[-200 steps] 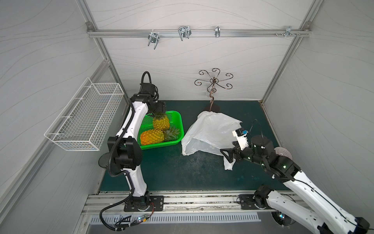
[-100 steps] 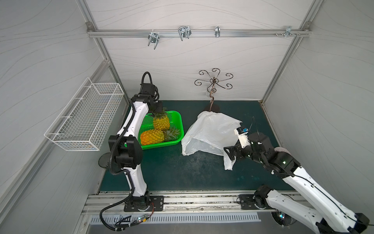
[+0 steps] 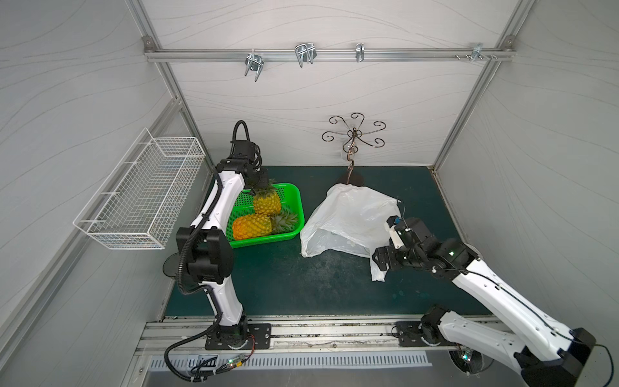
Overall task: Place the pineapple into a plastic bag & tie a knot
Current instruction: Pick up the pineapple from the basket.
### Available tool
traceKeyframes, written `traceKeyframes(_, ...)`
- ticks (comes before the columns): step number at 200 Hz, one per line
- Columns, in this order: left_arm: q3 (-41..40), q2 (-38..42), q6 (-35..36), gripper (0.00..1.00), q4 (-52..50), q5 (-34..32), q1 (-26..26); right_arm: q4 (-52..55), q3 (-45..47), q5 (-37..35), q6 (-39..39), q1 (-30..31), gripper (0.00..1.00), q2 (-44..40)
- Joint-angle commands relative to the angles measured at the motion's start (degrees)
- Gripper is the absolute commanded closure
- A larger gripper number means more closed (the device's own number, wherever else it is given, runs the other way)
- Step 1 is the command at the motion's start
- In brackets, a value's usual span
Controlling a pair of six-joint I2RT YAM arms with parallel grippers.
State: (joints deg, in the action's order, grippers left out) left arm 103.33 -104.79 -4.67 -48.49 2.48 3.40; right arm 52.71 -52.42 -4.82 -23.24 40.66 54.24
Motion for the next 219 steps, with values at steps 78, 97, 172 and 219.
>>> traceKeyframes(78, 3.5, 10.4, -7.4, 1.00, 4.7, 5.7, 0.0, -10.0, 5.3, 4.2, -10.4, 1.3, 0.37, 7.7)
traceKeyframes(97, 4.7, 11.8, -7.6, 1.00, 4.4, 5.8, 0.0, -12.0, 5.8, 4.4, -11.9, 1.3, 0.55, 8.7)
traceKeyframes(172, -8.3, 27.6, -18.6, 1.00, 17.7, 19.3, 4.4, -15.4, 1.0, 7.7, -16.8, -0.1, 1.00, 9.7)
traceKeyframes(219, -19.7, 39.1, -24.0, 1.00, 28.2, 23.7, 9.7, -16.6, -2.1, 13.4, -22.4, -3.5, 1.00, 9.2)
